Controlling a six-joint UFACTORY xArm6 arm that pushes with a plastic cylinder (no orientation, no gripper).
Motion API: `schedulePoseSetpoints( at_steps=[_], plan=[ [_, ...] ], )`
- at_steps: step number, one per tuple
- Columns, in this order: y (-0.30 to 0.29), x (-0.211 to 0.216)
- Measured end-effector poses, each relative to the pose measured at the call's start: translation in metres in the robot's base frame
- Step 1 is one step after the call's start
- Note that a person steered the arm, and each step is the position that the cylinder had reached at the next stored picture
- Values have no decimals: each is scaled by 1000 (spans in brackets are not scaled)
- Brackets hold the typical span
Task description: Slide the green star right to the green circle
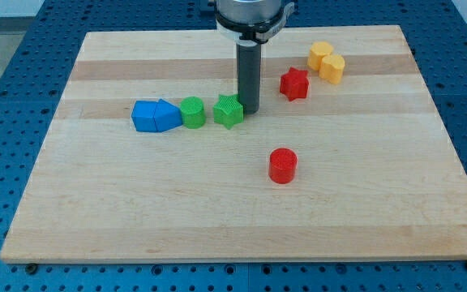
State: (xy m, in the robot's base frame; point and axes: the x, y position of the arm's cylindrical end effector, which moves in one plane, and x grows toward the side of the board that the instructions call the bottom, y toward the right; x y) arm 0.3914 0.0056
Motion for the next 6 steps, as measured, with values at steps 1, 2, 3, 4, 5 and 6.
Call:
schedulePoseSetpoints(
  at_steps=[1,2,3,4,5,6],
  plan=[
    [0,0],
    [-1,0],
    [-3,0],
    [-8,0],
    [-12,0],
    [-13,0]
  ],
)
